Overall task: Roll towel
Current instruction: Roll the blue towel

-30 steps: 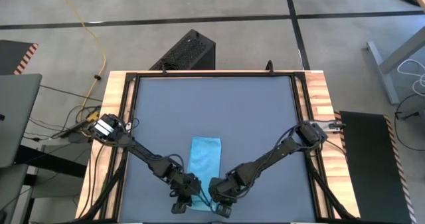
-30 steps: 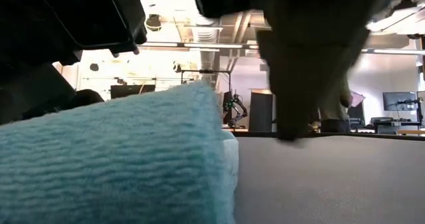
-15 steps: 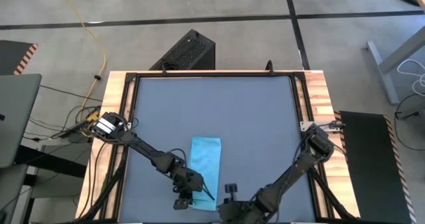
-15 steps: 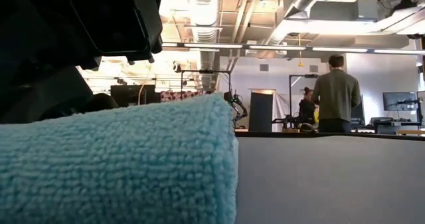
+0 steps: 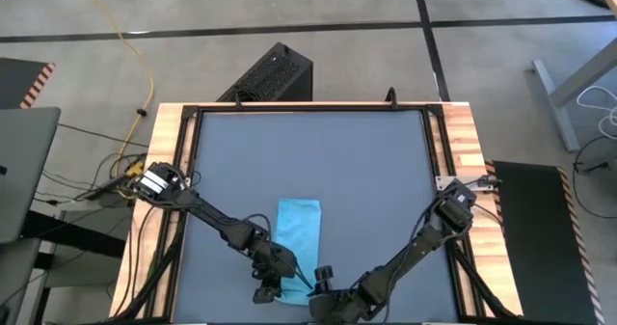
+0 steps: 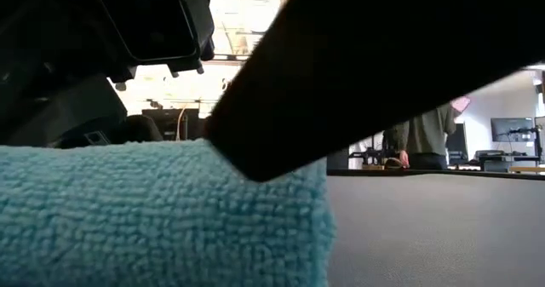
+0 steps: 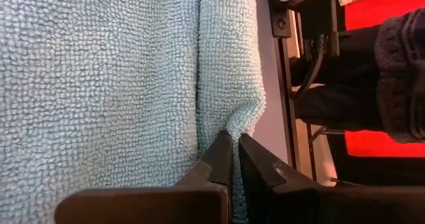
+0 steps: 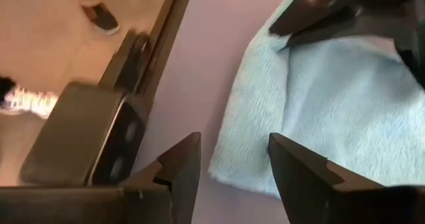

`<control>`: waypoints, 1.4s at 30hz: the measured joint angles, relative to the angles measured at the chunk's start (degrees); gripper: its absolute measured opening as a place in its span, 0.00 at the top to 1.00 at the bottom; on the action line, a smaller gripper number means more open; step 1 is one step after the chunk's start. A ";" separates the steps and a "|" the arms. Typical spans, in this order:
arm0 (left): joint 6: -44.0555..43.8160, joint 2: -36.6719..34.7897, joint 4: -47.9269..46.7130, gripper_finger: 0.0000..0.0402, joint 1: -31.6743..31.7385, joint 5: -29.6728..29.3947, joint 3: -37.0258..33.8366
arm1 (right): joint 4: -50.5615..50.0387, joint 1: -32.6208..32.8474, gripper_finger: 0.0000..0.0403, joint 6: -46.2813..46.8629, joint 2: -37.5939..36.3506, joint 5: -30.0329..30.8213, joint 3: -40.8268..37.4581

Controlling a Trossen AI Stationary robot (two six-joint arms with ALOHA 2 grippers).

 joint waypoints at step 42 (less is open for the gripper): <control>-20.12 -0.13 6.55 1.00 -13.93 -24.12 -1.88 | 3.78 -2.18 0.95 31.97 3.01 -16.79 0.15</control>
